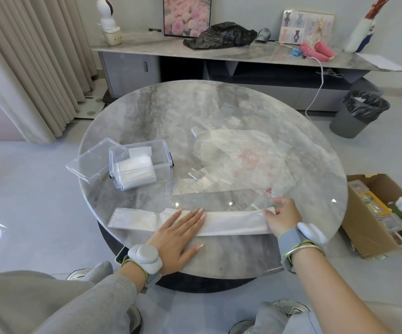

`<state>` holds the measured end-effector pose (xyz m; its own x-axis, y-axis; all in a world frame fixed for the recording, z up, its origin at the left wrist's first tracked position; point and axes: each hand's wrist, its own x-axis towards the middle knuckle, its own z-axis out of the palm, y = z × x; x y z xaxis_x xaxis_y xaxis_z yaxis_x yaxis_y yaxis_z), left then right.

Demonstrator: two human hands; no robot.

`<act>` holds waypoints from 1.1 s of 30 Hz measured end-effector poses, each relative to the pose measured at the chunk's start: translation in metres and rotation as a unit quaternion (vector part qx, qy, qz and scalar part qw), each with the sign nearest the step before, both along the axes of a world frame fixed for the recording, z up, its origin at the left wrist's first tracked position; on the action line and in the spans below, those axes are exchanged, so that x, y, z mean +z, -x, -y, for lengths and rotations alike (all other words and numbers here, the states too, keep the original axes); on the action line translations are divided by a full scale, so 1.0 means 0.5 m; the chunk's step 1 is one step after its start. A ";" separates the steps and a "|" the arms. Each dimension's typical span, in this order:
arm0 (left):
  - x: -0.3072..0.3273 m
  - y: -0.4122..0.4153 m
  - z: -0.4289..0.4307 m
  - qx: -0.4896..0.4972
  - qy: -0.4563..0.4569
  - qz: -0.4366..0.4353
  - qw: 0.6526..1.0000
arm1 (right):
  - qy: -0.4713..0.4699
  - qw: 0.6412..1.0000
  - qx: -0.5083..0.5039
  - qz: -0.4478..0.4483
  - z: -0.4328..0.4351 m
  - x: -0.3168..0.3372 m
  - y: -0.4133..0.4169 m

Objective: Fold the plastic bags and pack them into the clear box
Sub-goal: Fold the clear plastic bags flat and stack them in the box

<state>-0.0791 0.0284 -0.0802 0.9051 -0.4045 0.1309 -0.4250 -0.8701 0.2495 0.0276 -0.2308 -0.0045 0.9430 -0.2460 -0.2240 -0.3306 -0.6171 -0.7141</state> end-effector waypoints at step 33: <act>0.133 -0.113 -0.009 0.364 0.521 -0.374 0.675 | 0.280 0.862 0.254 0.338 -0.074 0.039 -0.018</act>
<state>-0.0226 0.0331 -0.0135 0.7854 0.1420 -0.6025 0.6045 0.0337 0.7959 0.0364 -0.1938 0.0152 0.8297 0.3463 0.4378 0.4588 -0.8698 -0.1815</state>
